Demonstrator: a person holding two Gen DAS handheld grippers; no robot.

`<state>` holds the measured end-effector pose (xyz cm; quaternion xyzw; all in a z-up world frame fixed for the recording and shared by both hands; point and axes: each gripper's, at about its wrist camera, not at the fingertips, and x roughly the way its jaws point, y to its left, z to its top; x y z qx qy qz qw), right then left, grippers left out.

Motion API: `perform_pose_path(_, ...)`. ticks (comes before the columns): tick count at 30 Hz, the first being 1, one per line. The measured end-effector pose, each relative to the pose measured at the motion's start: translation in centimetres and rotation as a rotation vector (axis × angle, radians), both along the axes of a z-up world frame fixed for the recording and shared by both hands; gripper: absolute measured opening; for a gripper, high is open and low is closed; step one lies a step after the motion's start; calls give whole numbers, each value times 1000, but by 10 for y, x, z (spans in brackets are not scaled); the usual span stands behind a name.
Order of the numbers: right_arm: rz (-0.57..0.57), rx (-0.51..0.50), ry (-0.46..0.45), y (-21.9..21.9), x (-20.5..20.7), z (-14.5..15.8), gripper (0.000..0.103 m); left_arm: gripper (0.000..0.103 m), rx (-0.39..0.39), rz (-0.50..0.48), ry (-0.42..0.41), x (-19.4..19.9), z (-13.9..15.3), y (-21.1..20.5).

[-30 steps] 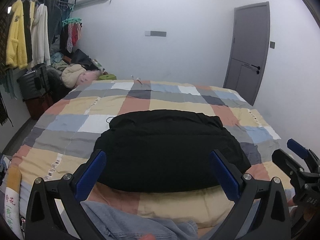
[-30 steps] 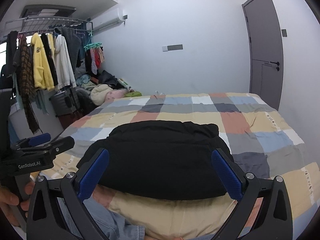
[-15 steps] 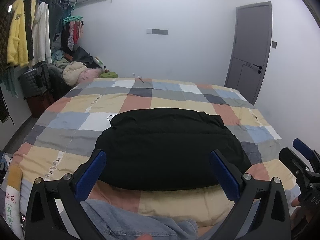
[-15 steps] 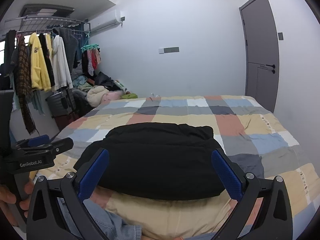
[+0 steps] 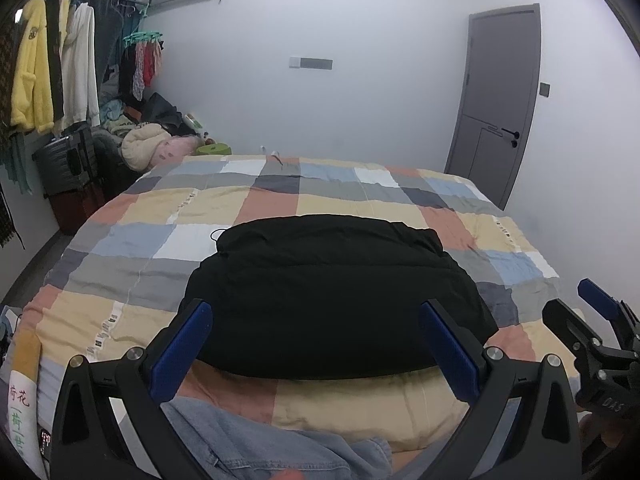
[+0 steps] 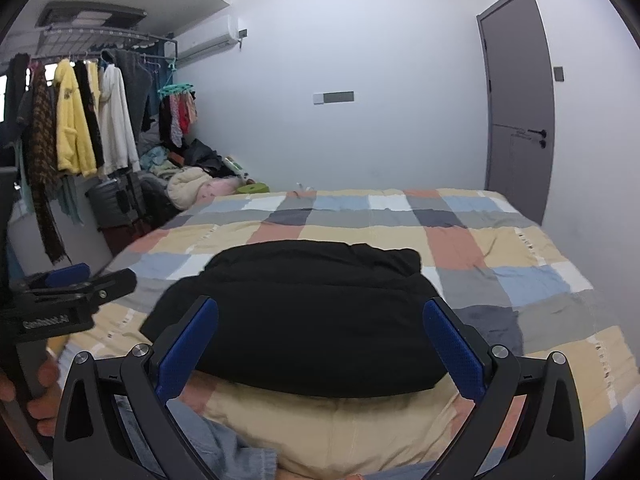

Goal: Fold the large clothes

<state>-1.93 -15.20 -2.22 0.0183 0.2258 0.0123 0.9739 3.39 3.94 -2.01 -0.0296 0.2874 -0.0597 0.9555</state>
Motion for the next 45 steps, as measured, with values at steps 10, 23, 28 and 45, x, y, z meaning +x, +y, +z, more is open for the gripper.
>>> perform_pose_path(10,7,9,5,1,1,-2,103,103,-7,3,-5,0,2,2)
perform_pose_path(23,5,12,2,4,-2,-5,103,103,-4,-3,-9,-1,2,0)
perform_pose_path(28,0,13,-2,3,-2,-6,103,103,-1,-6,-8,-2,2,-1)
perform_pose_path(45,0,13,-2,4,-6,-4,103,103,3,-7,-23,-9,4,-3)
